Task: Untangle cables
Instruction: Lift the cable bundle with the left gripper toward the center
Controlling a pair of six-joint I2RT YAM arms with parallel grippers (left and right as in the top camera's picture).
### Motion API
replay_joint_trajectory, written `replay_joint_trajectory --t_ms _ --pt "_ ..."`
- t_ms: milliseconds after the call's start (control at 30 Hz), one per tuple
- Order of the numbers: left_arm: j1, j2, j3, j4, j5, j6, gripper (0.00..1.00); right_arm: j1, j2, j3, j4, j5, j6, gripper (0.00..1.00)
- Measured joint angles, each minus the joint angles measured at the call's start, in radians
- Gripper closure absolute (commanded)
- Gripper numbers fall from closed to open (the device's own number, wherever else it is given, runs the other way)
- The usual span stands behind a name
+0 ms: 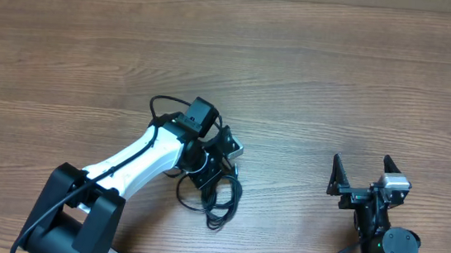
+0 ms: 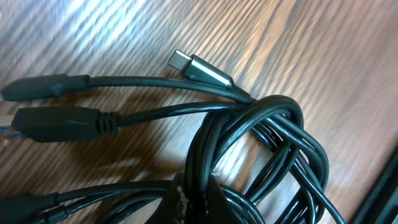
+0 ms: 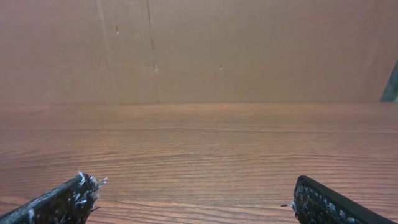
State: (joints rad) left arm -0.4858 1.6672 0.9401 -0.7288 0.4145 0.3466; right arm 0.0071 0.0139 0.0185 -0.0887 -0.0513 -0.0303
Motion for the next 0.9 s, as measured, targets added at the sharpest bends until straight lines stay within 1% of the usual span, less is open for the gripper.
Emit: replay_joint_trajectory --t_ms 233,400,500,633,900 --pt "0.000 0.005 0.153 0.002 0.063 -0.091 0.96 0.000 0.000 0.000 0.000 0.000 0.000 0.00" --pt "0.000 0.005 0.293 0.000 0.071 -0.151 0.96 0.000 0.000 0.000 0.000 0.000 0.000 0.00" --pt "0.000 0.005 0.355 0.001 0.051 -0.179 0.96 0.000 0.000 0.000 0.000 0.000 0.000 0.00" --pt "-0.005 -0.016 0.386 0.001 -0.026 -0.226 0.96 0.000 0.000 0.000 0.001 0.000 0.000 0.00" --pt "-0.057 -0.105 0.387 -0.004 -0.303 -0.369 0.96 0.000 0.000 0.000 0.000 0.000 0.000 0.00"
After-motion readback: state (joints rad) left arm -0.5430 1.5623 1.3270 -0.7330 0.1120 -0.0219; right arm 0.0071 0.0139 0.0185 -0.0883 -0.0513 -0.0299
